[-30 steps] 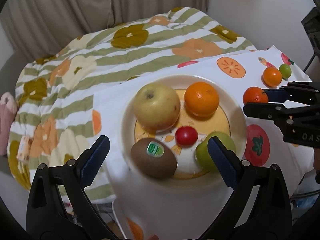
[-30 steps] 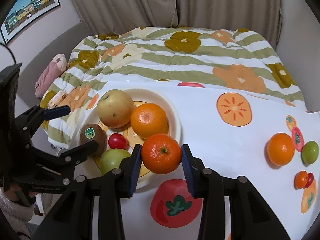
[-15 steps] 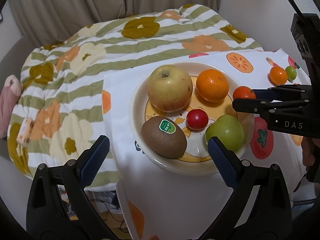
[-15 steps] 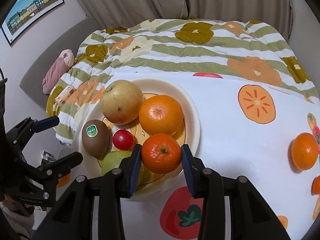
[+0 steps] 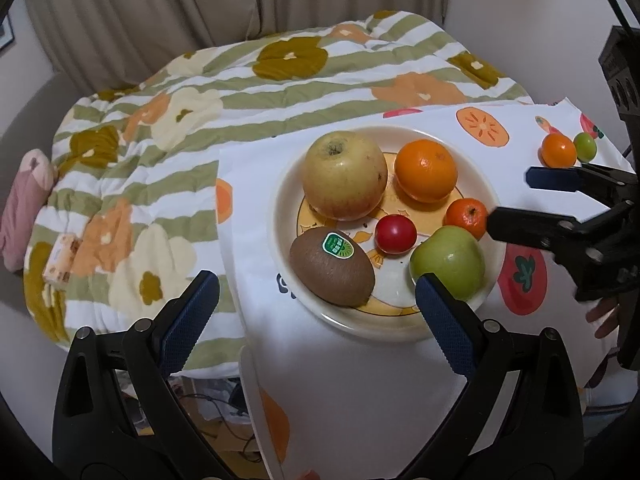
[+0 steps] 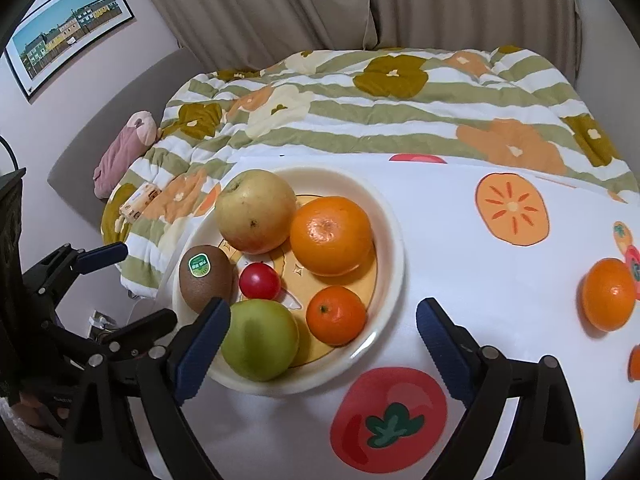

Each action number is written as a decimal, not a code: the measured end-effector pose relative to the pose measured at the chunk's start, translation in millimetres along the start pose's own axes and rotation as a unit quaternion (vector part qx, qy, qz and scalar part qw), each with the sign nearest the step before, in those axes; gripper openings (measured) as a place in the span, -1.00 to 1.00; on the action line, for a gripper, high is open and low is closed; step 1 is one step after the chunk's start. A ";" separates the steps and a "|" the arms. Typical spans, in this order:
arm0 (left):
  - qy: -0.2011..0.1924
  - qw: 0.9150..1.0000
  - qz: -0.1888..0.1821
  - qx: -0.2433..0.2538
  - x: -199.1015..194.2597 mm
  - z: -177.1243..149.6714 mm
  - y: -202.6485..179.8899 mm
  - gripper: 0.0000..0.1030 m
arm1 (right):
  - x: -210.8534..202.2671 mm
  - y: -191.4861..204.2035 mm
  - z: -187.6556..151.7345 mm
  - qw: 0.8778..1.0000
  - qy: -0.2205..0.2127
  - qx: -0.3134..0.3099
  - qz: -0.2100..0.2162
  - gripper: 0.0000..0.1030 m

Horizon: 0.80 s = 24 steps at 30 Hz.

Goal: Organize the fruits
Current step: 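Move both open tools back toward the large orange and green apple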

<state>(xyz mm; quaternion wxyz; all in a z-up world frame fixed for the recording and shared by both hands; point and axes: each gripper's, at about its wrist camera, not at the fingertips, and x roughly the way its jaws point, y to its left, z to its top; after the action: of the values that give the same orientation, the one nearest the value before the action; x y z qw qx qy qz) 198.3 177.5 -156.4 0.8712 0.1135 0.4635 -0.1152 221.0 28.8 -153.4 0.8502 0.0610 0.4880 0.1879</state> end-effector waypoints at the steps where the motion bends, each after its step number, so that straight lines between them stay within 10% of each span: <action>1: -0.003 1.000 0.002 -0.001 -3.4 0.5 -0.8 1.00 | -4.8 0.0 -0.2 1.000 -0.003 -0.001 0.001 1.00; 24: -0.080 0.996 0.016 -0.017 -88.5 32.6 -96.0 1.00 | -152.5 -52.7 -15.4 0.997 -0.070 -0.006 -0.034 1.00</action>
<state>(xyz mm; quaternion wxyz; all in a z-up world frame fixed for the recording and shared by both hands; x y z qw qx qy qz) 146.3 85.1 -73.6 0.9093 0.0964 0.3918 -0.1016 152.6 -78.8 -53.4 0.8885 0.0523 0.4280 0.1572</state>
